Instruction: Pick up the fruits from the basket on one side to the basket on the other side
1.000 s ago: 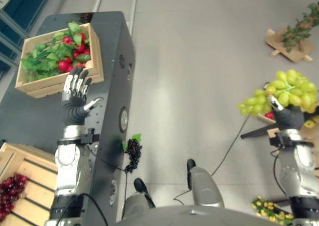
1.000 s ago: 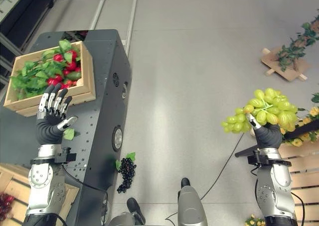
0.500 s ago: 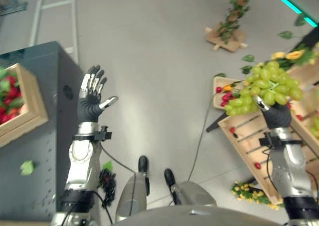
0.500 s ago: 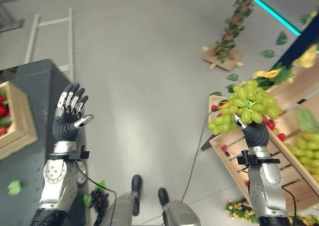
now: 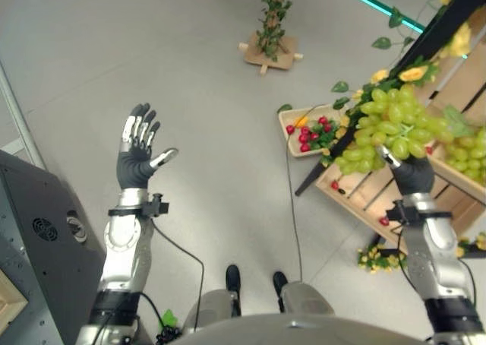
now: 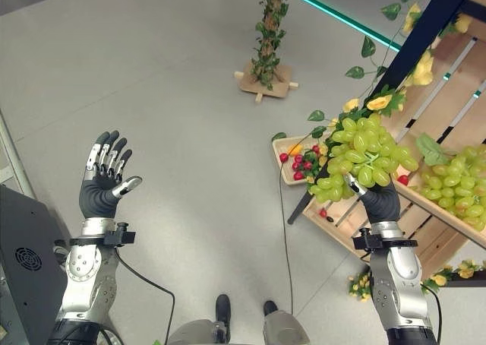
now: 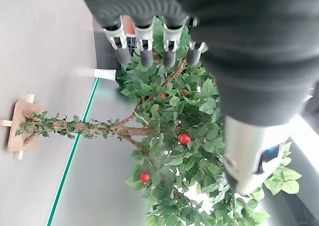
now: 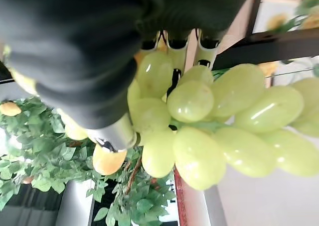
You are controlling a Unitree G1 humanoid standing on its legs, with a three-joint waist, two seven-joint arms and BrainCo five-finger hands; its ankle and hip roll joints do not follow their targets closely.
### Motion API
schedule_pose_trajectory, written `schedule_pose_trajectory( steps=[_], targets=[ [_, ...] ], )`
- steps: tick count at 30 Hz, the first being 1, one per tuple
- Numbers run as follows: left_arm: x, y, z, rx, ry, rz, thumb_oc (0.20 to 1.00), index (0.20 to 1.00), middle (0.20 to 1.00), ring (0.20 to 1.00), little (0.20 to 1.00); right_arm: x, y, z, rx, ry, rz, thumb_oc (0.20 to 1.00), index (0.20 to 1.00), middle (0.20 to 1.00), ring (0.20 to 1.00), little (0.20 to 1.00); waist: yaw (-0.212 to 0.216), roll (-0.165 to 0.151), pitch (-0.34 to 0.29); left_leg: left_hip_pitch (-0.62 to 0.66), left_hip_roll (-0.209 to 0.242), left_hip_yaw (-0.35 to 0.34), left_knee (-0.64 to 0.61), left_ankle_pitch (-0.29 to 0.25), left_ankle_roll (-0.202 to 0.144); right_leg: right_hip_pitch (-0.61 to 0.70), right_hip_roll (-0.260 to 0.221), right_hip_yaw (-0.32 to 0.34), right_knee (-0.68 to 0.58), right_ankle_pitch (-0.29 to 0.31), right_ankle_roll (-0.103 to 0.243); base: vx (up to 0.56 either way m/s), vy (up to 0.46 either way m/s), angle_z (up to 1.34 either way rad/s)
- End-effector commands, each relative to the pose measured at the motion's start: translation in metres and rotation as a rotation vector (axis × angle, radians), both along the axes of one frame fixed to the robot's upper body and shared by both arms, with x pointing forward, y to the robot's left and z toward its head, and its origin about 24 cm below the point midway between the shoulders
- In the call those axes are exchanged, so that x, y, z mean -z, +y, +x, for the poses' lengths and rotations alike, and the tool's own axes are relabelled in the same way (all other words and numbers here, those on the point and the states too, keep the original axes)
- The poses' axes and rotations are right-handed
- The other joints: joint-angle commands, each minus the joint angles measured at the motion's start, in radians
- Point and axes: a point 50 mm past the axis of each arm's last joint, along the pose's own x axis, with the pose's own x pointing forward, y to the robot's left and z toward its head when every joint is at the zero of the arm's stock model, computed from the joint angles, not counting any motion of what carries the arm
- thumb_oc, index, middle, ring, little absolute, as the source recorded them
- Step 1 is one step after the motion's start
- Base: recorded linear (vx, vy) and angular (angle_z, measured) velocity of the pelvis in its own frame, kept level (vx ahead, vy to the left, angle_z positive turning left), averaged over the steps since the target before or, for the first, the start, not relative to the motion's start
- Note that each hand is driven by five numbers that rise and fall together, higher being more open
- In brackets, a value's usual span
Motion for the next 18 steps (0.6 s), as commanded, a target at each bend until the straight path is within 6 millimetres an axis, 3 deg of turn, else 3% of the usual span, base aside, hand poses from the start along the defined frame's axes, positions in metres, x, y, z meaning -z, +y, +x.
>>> schedule_pose_trajectory(
  steps=[1,6,7,10,11,12,14,18],
  targets=[
    [-0.017,0.013,-0.012,-0.067,-0.091,0.096,1.000,1.000,1.000,1.000,1.000,-0.021,-0.004,0.009,0.039,-0.113,-0.004,0.200,0.200,0.200,0.200,0.200,0.007,-0.029,-0.043,-0.045,0.053,0.067,0.179,-0.135,-0.034,-0.018,-0.067,-0.031,-0.036,0.122,0.096,-0.04,0.152,-0.41],
    [-0.020,0.017,-0.010,-0.101,-0.104,0.100,1.000,1.000,1.000,1.000,1.000,-0.020,-0.002,0.007,0.033,-0.113,0.003,0.200,0.200,0.200,0.200,0.200,-0.005,-0.044,-0.040,-0.034,0.044,0.118,0.170,-0.146,-0.037,-0.058,-0.107,-0.078,-0.082,0.219,0.115,-0.05,0.105,-0.49],
    [-0.021,0.018,-0.010,-0.108,-0.109,0.099,1.000,1.000,1.000,1.000,1.000,-0.020,-0.001,0.007,0.031,-0.117,0.006,0.200,0.200,0.200,0.200,0.200,-0.003,-0.042,-0.031,-0.028,0.053,0.132,0.177,-0.157,-0.041,-0.067,-0.120,-0.125,-0.084,0.224,0.116,-0.01,0.057,-0.51],
    [-0.022,0.022,-0.014,-0.131,-0.111,0.111,1.000,1.000,1.000,1.000,1.000,-0.025,0.003,0.010,0.021,-0.148,0.030,0.200,0.200,0.200,0.200,0.200,0.042,-0.026,-0.017,-0.003,0.090,0.199,0.174,-0.165,-0.057,-0.071,-0.211,-0.430,-0.061,0.200,0.080,-0.05,0.060,-0.98],
    [-0.022,0.024,-0.015,-0.145,-0.112,0.112,1.000,1.000,1.000,1.000,1.000,-0.027,0.004,0.011,0.017,-0.155,0.025,0.200,0.200,0.200,0.200,0.200,0.051,-0.020,-0.013,-0.002,0.099,0.220,0.175,-0.159,-0.057,-0.077,-0.242,-0.512,-0.012,0.190,0.069,-0.07,0.078,-0.81],
    [-0.021,0.025,-0.016,-0.151,-0.107,0.108,1.000,1.000,1.000,1.000,1.000,-0.027,0.005,0.011,0.017,-0.155,0.026,0.200,0.200,0.200,0.200,0.200,0.057,-0.013,-0.012,0.002,0.106,0.232,0.177,-0.162,-0.056,-0.070,-0.255,-0.549,0.032,0.172,0.065,-0.08,0.070,-0.73],
    [-0.021,0.027,-0.017,-0.158,-0.103,0.109,1.000,1.000,1.000,1.000,1.000,-0.028,0.003,0.009,0.022,-0.155,0.013,0.200,0.200,0.200,0.200,0.200,0.056,-0.014,-0.018,0.005,0.101,0.247,0.177,-0.161,-0.050,-0.053,-0.238,-0.532,0.100,0.150,0.066,-0.01,0.002,-0.51],
    [-0.019,0.031,-0.017,-0.193,-0.095,0.091,1.000,1.000,1.000,1.000,1.000,-0.032,-0.002,0.007,0.048,-0.173,0.012,0.200,0.200,0.200,0.200,0.200,0.058,-0.030,-0.046,0.015,0.096,0.280,0.189,-0.161,-0.061,-0.014,-0.215,-0.519,-0.015,0.152,0.063,0.07,-0.125,-0.31]
  ],
)
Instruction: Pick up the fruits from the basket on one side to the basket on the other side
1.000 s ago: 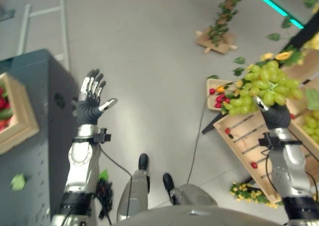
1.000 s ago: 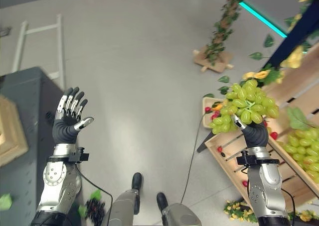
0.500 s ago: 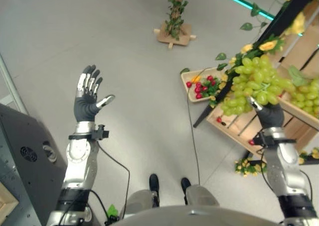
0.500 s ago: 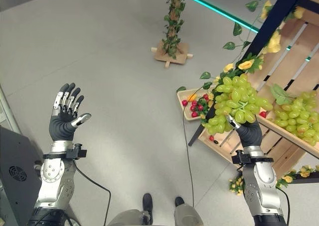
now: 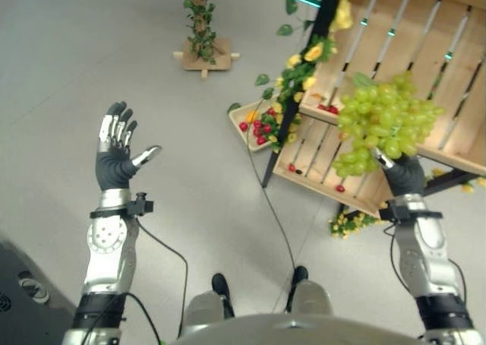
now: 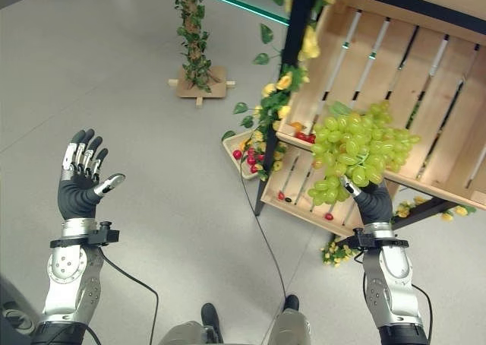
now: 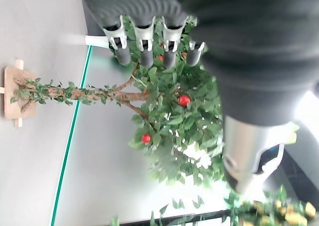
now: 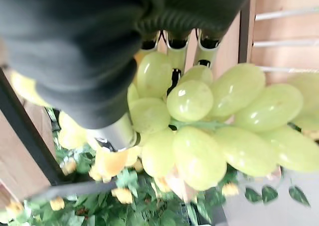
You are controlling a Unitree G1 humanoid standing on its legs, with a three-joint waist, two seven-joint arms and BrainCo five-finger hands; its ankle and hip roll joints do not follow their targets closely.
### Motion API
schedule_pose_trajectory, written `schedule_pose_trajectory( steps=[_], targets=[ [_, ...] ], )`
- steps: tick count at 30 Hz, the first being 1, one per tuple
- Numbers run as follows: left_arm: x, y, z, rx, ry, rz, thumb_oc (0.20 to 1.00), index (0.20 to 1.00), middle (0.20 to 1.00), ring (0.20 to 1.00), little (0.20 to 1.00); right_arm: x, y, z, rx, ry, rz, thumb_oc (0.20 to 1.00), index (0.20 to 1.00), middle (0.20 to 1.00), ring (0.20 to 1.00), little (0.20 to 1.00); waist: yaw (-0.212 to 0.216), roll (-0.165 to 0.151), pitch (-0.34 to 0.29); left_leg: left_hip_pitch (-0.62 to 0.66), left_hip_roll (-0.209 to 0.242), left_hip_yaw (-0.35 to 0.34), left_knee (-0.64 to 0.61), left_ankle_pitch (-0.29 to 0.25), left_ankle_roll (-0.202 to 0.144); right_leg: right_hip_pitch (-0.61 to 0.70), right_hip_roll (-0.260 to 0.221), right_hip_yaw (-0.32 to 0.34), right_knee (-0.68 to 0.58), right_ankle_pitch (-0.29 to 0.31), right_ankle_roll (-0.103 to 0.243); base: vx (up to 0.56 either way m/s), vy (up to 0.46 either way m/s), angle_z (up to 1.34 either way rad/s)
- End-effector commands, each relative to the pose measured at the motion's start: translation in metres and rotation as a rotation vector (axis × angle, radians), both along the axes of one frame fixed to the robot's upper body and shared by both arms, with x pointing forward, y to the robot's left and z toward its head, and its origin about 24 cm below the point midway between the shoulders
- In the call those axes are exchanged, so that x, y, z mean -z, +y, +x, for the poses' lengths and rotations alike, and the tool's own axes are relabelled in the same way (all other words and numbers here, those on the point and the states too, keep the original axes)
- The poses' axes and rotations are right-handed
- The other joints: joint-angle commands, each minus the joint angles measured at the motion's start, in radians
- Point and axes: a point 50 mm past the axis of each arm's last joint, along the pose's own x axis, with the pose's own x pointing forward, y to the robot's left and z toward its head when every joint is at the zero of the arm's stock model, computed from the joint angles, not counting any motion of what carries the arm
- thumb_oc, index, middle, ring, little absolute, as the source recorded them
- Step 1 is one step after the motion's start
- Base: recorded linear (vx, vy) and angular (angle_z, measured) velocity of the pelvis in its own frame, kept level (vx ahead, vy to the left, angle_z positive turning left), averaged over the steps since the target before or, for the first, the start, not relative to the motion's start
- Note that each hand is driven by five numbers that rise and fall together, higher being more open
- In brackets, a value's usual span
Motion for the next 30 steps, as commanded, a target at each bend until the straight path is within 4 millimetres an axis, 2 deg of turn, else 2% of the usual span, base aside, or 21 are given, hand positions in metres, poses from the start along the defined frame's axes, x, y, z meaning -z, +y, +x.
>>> schedule_pose_trajectory(
  steps=[1,11,18,22,28,29,30],
  targets=[
    [-0.017,0.009,-0.008,-0.057,-0.098,0.055,1.000,1.000,1.000,1.000,1.000,-0.041,-0.010,0.004,0.049,-0.207,-0.020,0.200,0.200,0.200,0.200,0.200,-0.002,-0.014,-0.039,-0.025,-0.039,-0.001,0.118,-0.102,0.025,0.039,0.011,0.022,-0.015,0.011,-0.033,0.09,-0.149,-0.31],
    [-0.008,0.004,-0.010,-0.036,-0.052,0.038,1.000,1.000,1.000,1.000,1.000,-0.047,-0.028,-0.008,0.145,-0.225,-0.040,0.200,0.200,0.200,0.200,0.200,-0.063,0.002,-0.053,0.027,0.001,0.010,0.050,-0.058,-0.006,0.055,0.092,0.071,-0.063,-0.010,-0.061,0.05,-0.147,-0.13],
    [-0.001,0.001,-0.011,-0.014,-0.014,0.030,1.000,1.000,1.000,1.000,1.000,-0.051,-0.037,-0.012,0.209,-0.231,-0.080,0.200,0.200,0.200,0.200,0.200,-0.085,0.009,-0.057,0.032,0.024,0.002,0.036,-0.039,-0.023,0.060,0.136,0.100,-0.086,-0.021,-0.085,0.03,-0.121,-0.07],
    [0.001,-0.001,-0.010,-0.001,-0.004,0.033,1.000,1.000,1.000,1.000,1.000,-0.055,-0.041,-0.010,0.250,-0.235,-0.114,0.200,0.200,0.200,0.200,0.200,-0.086,0.011,-0.053,0.026,0.033,-0.009,0.036,-0.032,-0.030,0.050,0.146,0.099,-0.072,-0.028,-0.094,0.00,-0.094,-0.01],
    [0.005,-0.014,-0.005,0.071,0.034,0.039,1.000,1.000,1.000,1.000,1.000,-0.087,-0.045,0.007,0.293,-0.310,-0.207,0.200,0.200,0.200,0.200,0.200,-0.072,0.013,-0.058,0.022,0.039,-0.031,0.021,-0.020,-0.034,0.056,0.154,0.080,-0.077,-0.039,-0.101,0.00,-0.062,0.05],
    [0.005,-0.014,-0.005,0.072,0.034,0.038,1.000,1.000,1.000,1.000,1.000,-0.087,-0.045,0.007,0.294,-0.311,-0.208,0.200,0.200,0.200,0.200,0.200,-0.073,0.014,-0.057,0.022,0.038,-0.032,0.020,-0.019,-0.034,0.056,0.154,0.079,-0.078,-0.039,-0.101,0.00,-0.021,0.15],
    [0.006,-0.016,-0.004,0.082,0.040,0.036,1.000,1.000,1.000,1.000,1.000,-0.098,-0.044,0.011,0.292,-0.350,-0.224,0.200,0.200,0.200,0.200,0.200,-0.069,0.015,-0.056,0.022,0.036,-0.036,0.014,-0.017,-0.033,0.059,0.154,0.074,-0.081,-0.039,-0.102,-0.01,-0.008,0.11]
  ],
)
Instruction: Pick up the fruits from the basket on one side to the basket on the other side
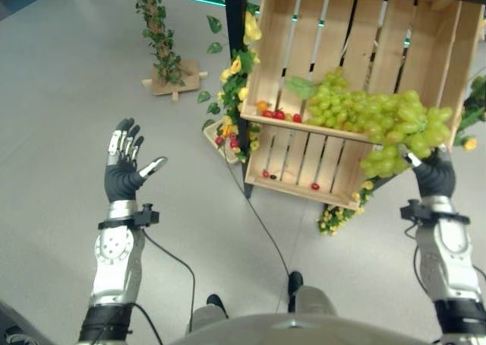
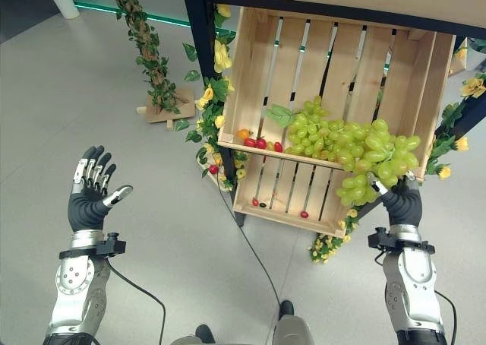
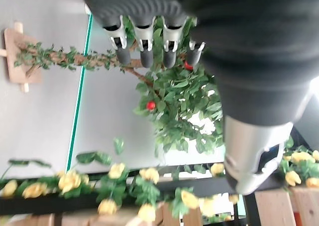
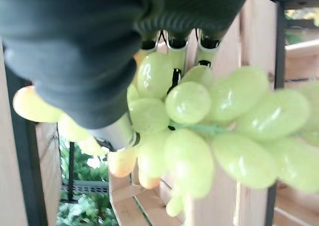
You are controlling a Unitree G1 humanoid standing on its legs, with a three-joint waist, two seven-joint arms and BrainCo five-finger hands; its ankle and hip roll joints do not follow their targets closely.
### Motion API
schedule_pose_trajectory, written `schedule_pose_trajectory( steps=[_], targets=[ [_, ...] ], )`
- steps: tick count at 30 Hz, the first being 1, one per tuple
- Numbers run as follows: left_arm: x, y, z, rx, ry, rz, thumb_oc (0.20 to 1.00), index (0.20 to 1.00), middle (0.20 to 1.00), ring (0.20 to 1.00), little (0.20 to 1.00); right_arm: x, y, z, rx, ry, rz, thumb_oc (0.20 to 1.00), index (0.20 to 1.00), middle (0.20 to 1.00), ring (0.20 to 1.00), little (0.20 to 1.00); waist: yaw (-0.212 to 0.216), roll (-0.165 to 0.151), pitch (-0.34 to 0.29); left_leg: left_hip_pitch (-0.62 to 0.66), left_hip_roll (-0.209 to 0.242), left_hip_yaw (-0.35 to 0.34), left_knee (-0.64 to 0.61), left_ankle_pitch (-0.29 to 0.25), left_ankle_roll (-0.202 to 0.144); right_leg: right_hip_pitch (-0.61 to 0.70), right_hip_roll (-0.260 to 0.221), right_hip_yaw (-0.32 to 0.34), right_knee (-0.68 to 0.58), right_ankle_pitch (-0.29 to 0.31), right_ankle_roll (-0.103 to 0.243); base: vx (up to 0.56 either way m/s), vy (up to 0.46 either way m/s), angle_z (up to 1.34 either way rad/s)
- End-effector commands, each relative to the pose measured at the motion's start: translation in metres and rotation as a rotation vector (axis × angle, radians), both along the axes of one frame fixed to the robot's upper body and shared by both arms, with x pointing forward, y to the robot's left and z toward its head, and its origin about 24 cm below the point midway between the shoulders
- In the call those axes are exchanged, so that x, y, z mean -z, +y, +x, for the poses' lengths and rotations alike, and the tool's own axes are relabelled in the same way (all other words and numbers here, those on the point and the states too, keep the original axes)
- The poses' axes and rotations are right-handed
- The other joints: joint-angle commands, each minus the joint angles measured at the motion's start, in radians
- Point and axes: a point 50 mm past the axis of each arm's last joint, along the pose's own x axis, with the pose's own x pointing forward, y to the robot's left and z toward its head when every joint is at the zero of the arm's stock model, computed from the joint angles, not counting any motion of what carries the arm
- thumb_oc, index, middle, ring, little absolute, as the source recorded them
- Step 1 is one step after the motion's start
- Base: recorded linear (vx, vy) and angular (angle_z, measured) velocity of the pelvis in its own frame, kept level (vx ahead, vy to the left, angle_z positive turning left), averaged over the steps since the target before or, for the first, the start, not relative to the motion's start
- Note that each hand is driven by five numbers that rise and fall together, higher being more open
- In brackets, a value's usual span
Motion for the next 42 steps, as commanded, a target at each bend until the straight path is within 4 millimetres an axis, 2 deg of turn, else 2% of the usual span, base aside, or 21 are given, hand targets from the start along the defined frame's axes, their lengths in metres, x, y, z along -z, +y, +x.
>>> schedule_pose_trajectory(
  steps=[1,16,22,23,24,26,29,33,39,42],
  targets=[
    [-0.020,0.003,0.001,0.023,-0.085,0.050,1.000,1.000,1.000,1.000,1.000,-0.084,-0.003,0.018,0.013,-0.357,-0.105,0.200,0.200,0.200,0.200,0.200,-0.005,-0.037,0.005,0.027,-0.037,-0.031,0.039,-0.039,0.012,0.086,0.054,0.001,-0.055,-0.021,-0.062,-0.01,-0.007,0.10],
    [-0.020,0.001,0.001,0.062,-0.063,0.047,1.000,1.000,1.000,1.000,1.000,-0.130,-0.011,0.042,0.028,-0.426,-0.166,0.200,0.200,0.200,0.200,0.200,0.023,-0.052,0.008,0.021,-0.043,-0.051,0.036,-0.040,0.013,0.096,0.048,-0.018,-0.061,-0.016,-0.061,0.00,0.001,0.05],
    [-0.019,0.001,0.001,0.075,-0.047,0.053,1.000,1.000,1.000,1.000,1.000,-0.161,-0.013,0.055,0.034,-0.462,-0.202,0.200,0.200,0.200,0.200,0.200,0.034,-0.059,0.010,0.025,-0.044,-0.050,0.026,-0.033,0.010,0.098,0.052,-0.021,-0.064,-0.013,-0.061,0.00,0.003,-0.01],
    [-0.019,0.002,0.001,0.075,-0.048,0.052,1.000,1.000,1.000,1.000,1.000,-0.161,-0.013,0.056,0.033,-0.463,-0.202,0.200,0.200,0.200,0.200,0.200,0.033,-0.058,0.011,0.026,-0.044,-0.050,0.026,-0.033,0.010,0.098,0.052,-0.021,-0.064,-0.013,-0.061,-0.02,0.014,-0.05],
    [-0.018,0.001,0.001,0.081,-0.042,0.050,1.000,1.000,1.000,1.000,1.000,-0.173,-0.013,0.058,0.033,-0.489,-0.207,0.200,0.200,0.200,0.200,0.200,0.035,-0.060,0.012,0.025,-0.043,-0.050,0.024,-0.031,0.009,0.097,0.052,-0.021,-0.066,-0.012,-0.061,0.00,0.000,0.00],
    [-0.018,0.001,0.001,0.077,-0.041,0.045,1.000,1.000,1.000,1.000,1.000,-0.180,-0.013,0.059,0.033,-0.504,-0.209,0.200,0.200,0.200,0.200,0.200,0.034,-0.060,0.014,0.025,-0.044,-0.051,0.024,-0.030,0.009,0.096,0.052,-0.021,-0.065,-0.011,-0.061,-0.01,0.009,-0.03],
    [-0.019,0.003,0.002,0.069,-0.040,0.045,1.000,1.000,1.000,1.000,1.000,-0.200,-0.008,0.058,0.013,-0.558,-0.228,0.200,0.200,0.200,0.200,0.200,0.030,-0.062,0.017,0.023,-0.045,-0.049,0.022,-0.028,0.008,0.090,0.052,-0.016,-0.062,-0.008,-0.061,0.00,0.000,0.00],
    [-0.018,0.006,0.001,0.048,-0.036,0.042,1.000,1.000,1.000,1.000,1.000,-0.199,-0.003,0.050,-0.028,-0.582,-0.223,0.200,0.200,0.200,0.200,0.200,0.022,-0.064,0.016,0.023,-0.044,-0.048,0.019,-0.027,0.010,0.088,0.054,-0.015,-0.063,-0.007,-0.061,0.00,0.012,0.01],
    [-0.018,0.006,0.002,0.041,-0.040,0.045,1.000,1.000,1.000,1.000,1.000,-0.155,0.003,0.041,-0.061,-0.514,-0.156,0.200,0.200,0.200,0.200,0.200,0.016,-0.067,0.020,0.019,-0.044,-0.051,0.021,-0.029,0.013,0.084,0.054,-0.019,-0.058,-0.008,-0.061,-0.01,0.005,0.07],
    [-0.019,0.005,0.002,0.043,-0.046,0.048,1.000,1.000,1.000,1.000,1.000,-0.143,0.002,0.040,-0.058,-0.487,-0.135,0.200,0.200,0.200,0.200,0.200,0.016,-0.068,0.021,0.019,-0.044,-0.050,0.020,-0.030,0.014,0.084,0.052,-0.017,-0.058,-0.007,-0.061,-0.01,0.004,0.13]
  ],
)
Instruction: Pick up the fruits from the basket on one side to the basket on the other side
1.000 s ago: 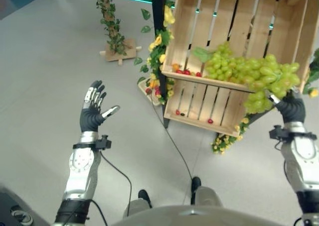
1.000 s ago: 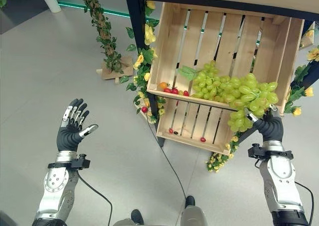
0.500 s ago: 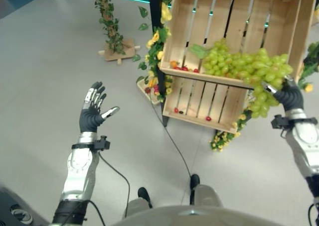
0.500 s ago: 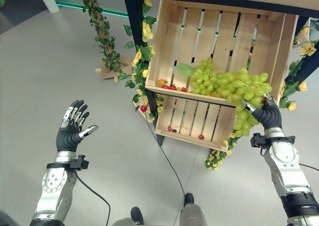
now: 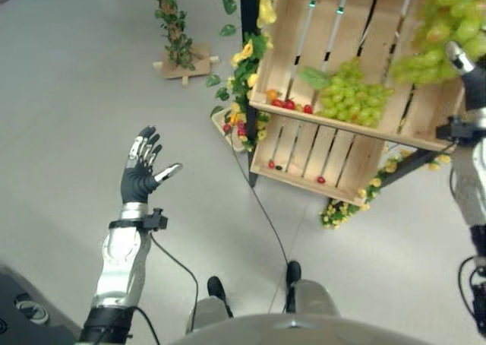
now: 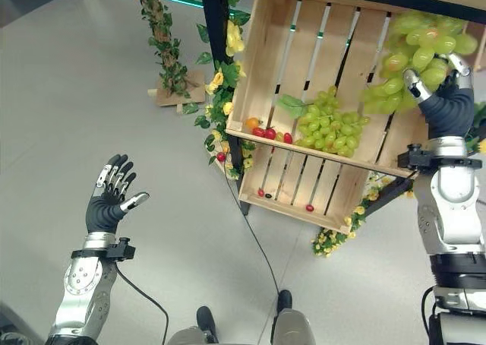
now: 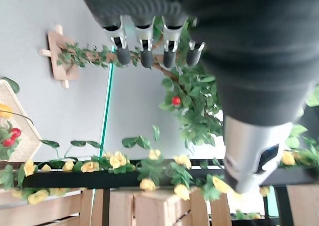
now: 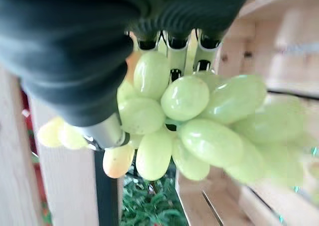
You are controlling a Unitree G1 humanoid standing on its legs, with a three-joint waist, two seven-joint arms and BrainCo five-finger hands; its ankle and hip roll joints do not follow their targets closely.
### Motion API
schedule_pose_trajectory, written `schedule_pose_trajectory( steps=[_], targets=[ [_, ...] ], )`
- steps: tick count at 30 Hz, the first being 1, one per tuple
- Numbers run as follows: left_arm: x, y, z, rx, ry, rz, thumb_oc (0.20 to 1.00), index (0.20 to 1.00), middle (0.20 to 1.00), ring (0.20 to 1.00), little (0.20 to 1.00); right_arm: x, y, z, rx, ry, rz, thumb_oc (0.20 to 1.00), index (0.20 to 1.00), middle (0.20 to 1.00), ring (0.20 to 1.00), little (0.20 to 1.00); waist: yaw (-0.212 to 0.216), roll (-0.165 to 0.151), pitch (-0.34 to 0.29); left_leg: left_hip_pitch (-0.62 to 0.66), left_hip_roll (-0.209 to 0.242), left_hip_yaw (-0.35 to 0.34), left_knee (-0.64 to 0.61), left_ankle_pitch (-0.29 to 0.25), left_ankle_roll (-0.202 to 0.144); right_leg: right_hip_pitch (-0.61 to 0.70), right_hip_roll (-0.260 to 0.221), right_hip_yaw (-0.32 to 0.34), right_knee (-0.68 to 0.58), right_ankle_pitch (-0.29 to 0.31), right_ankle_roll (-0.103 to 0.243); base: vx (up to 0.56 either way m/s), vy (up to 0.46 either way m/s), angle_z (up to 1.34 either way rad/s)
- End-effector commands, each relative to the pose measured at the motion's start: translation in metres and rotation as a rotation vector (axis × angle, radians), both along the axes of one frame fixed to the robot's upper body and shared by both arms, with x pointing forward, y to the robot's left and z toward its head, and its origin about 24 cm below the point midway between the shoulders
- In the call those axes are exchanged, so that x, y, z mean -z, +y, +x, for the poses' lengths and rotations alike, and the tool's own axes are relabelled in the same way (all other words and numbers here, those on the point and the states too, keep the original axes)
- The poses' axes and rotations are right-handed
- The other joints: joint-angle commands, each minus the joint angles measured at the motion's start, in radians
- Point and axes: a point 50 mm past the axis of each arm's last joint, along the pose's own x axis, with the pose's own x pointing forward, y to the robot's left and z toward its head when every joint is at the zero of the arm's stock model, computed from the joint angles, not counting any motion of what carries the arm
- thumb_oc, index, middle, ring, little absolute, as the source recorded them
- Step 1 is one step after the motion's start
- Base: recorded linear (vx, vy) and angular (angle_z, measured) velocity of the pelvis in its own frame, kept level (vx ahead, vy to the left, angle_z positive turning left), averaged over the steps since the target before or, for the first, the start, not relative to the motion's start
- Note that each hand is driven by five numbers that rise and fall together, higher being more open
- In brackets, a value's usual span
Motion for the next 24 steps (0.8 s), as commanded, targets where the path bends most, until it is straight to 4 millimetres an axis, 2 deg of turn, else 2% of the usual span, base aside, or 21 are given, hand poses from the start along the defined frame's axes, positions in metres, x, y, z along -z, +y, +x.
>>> schedule_pose_trajectory(
  steps=[1,10,24],
  targets=[
    [-0.027,0.005,0.002,0.010,-0.124,0.036,1.000,1.000,1.000,1.000,1.000,-0.024,0.006,-0.008,-0.039,-0.154,0.010,0.200,0.200,0.200,0.200,0.200,0.005,-0.066,-0.015,0.035,-0.031,0.008,0.093,-0.103,0.007,0.097,0.040,-0.002,-0.045,-0.027,-0.042,-0.01,0.006,0.09],
    [-0.027,0.007,0.000,-0.015,-0.132,0.034,1.000,1.000,1.000,1.000,1.000,-0.003,0.015,-0.024,-0.088,-0.141,0.050,0.200,0.200,0.200,0.200,0.200,-0.008,-0.063,-0.014,0.037,-0.033,0.008,0.087,-0.103,0.008,0.092,0.040,-0.001,-0.041,-0.029,-0.044,0.00,0.001,-0.01],
    [-0.025,0.007,0.000,-0.011,-0.121,0.035,1.000,1.000,1.000,1.000,1.000,-0.006,0.012,-0.020,-0.062,-0.142,0.040,0.200,0.200,0.200,0.200,0.200,-0.006,-0.060,-0.013,0.034,-0.035,0.006,0.082,-0.100,0.008,0.087,0.038,-0.001,-0.043,-0.027,-0.042,0.00,0.000,0.00]
  ],
)
